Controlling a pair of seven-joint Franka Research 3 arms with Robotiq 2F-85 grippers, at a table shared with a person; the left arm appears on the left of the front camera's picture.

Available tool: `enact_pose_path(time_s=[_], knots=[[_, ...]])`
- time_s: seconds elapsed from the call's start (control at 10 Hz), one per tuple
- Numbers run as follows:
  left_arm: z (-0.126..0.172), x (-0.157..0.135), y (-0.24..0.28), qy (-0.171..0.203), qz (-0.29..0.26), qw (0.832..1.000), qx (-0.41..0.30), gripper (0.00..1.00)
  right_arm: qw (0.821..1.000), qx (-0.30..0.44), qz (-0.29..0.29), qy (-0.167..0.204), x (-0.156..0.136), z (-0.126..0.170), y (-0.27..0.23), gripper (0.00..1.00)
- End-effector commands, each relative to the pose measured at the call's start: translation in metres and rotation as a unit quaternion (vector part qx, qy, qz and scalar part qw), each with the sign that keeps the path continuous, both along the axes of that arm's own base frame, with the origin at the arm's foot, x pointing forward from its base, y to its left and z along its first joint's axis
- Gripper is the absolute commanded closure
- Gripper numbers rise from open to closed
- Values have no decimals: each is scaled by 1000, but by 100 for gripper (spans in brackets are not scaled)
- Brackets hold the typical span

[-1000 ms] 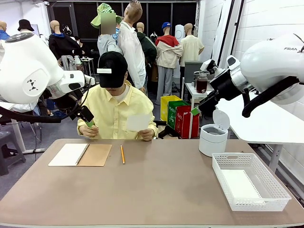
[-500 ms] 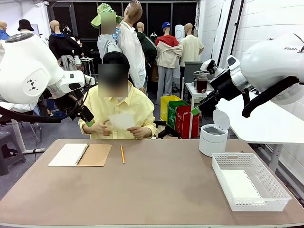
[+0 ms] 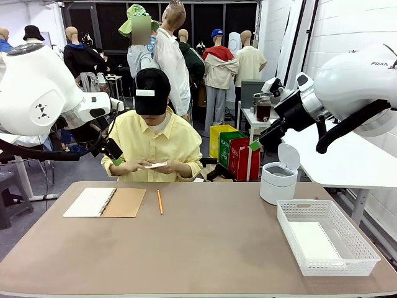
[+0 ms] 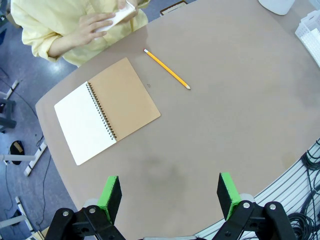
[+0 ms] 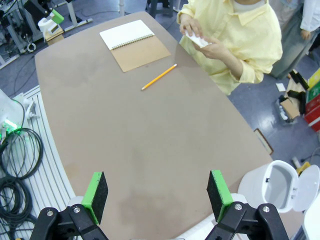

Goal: Sort the paper based on its condition.
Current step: If a person hands you a paper, place it in the Organizing basket , and if it's crumpled, put it in the Trash can.

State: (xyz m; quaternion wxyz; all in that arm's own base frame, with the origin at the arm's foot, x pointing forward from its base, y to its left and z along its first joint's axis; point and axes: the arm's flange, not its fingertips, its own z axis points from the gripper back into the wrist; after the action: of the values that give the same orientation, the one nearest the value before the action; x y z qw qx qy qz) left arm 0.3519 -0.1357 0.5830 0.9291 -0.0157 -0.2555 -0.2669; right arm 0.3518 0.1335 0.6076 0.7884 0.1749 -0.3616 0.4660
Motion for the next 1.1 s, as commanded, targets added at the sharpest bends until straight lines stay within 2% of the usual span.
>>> enact_pose_path(time_s=[0.0,1.0], knots=[[0,0,1,-2,-1,1000,-2,0,1000,-4,4,1,0,-1,0,0],[0,0,1,-2,-1,1000,-2,0,1000,-4,4,1,0,-1,0,0]])
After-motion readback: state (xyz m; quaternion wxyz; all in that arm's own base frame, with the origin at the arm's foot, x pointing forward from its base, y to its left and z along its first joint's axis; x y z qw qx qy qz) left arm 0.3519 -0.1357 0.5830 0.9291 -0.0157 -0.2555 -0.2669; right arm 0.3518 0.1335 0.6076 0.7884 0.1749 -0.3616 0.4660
